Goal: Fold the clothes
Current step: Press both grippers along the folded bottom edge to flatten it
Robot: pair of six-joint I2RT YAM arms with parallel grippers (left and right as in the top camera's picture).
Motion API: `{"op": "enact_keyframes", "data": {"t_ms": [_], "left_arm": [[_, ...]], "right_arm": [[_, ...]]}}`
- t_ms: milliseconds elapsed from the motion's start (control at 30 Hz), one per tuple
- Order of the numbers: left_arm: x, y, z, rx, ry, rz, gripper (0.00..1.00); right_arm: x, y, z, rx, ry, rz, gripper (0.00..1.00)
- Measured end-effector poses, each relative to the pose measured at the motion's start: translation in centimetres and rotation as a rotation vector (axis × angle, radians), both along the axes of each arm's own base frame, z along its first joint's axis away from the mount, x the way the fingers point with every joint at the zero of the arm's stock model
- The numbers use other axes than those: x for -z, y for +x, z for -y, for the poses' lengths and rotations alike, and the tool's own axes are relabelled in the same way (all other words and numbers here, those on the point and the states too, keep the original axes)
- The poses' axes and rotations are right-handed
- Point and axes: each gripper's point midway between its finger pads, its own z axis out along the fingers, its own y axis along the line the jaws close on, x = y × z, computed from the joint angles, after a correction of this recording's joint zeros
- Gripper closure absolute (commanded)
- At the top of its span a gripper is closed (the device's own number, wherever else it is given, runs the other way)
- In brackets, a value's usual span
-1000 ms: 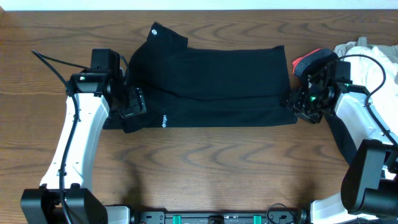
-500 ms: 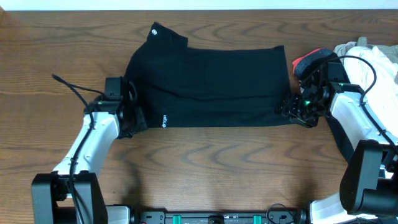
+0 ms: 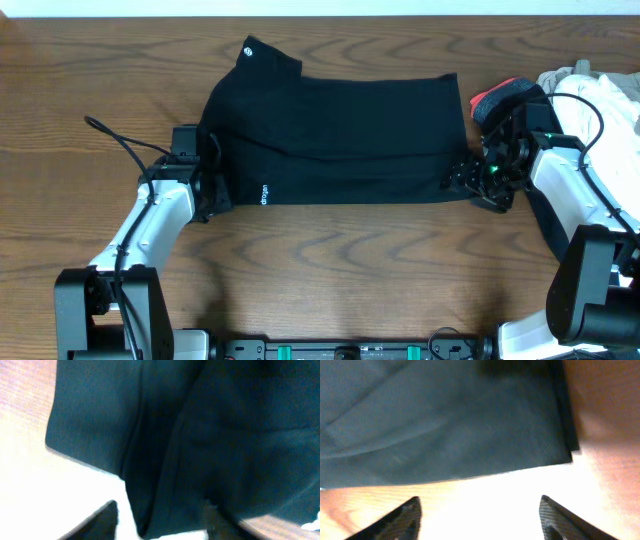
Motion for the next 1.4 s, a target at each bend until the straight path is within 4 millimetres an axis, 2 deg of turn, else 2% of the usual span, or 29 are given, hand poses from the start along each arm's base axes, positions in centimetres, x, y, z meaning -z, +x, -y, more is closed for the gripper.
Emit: {"op": "enact_keyframes", "data": {"t_ms": [33, 100, 200, 267, 300, 533, 667, 700, 733, 767, 800, 867, 900, 1000, 1233, 1300, 1400], "left_arm": [[0.0, -0.2, 0.0, 0.0, 0.0, -0.008, 0.37], [0.0, -0.2, 0.0, -0.001, 0.001, -0.009, 0.45], [0.0, -0.1, 0.0, -0.004, -0.001, -0.003, 0.69], [0.0, 0.1, 0.0, -0.004, 0.0, 0.003, 0.88], [0.0, 0.1, 0.0, -0.001, -0.001, 0.005, 0.94], [0.0, 0.3, 0.0, 0.003, 0.001, 0.013, 0.94], [0.0, 0.3, 0.0, 0.003, 0.001, 0.011, 0.93], [0.0, 0.2, 0.0, 0.003, 0.001, 0.008, 0.79], [0.0, 0.1, 0.0, 0.008, 0.001, 0.002, 0.57], [0.0, -0.1, 0.1, 0.007, -0.002, -0.005, 0.42], [0.0, -0.2, 0.2, 0.006, -0.009, -0.01, 0.34], [0.1, -0.6, 0.5, 0.008, -0.028, -0.028, 0.26], [0.2, -0.9, 0.7, 0.012, -0.04, -0.038, 0.24], [0.3, -1.4, 1.1, 0.014, -0.065, -0.059, 0.18], [0.3, -1.5, 1.4, 0.014, -0.08, -0.064, 0.19], [0.3, -1.1, 1.4, 0.012, -0.082, -0.052, 0.28], [0.8, -0.6, 1.5, 0.013, -0.088, -0.044, 0.5]], "right_arm": [[0.1, -0.2, 0.2, -0.001, -0.011, -0.009, 0.2], [0.2, -0.3, 0.4, -0.002, -0.029, -0.01, 0.2], [0.8, 0.0, 0.7, 0.002, -0.045, 0.007, 0.25], [1.3, 0.2, 0.8, 0.013, -0.052, 0.024, 0.28], [1.6, 0.3, 0.9, 0.019, -0.055, 0.035, 0.3], [3.8, 0.7, 1.0, 0.067, -0.057, 0.093, 0.38], [3.8, 1.5, 0.9, 0.08, -0.051, 0.146, 0.46], [3.8, 1.5, 0.9, 0.082, -0.05, 0.149, 0.48], [3.9, 1.5, 0.9, 0.083, -0.048, 0.152, 0.51], [3.9, 1.4, 0.9, 0.085, -0.048, 0.153, 0.59], [3.9, 1.4, 0.9, 0.085, -0.048, 0.153, 0.67], [4.2, 1.1, 0.9, 0.088, -0.049, 0.144, 0.95], [4.4, 0.9, 0.9, 0.087, -0.049, 0.136, 0.99], [4.7, 0.4, 0.8, 0.09, -0.045, 0.12, 0.99], [4.7, 0.5, 0.8, 0.094, -0.048, 0.12, 0.97], [4.7, 0.5, 0.9, 0.094, -0.049, 0.119, 0.97], [4.7, 0.5, 0.9, 0.095, -0.049, 0.119, 0.97]]}}
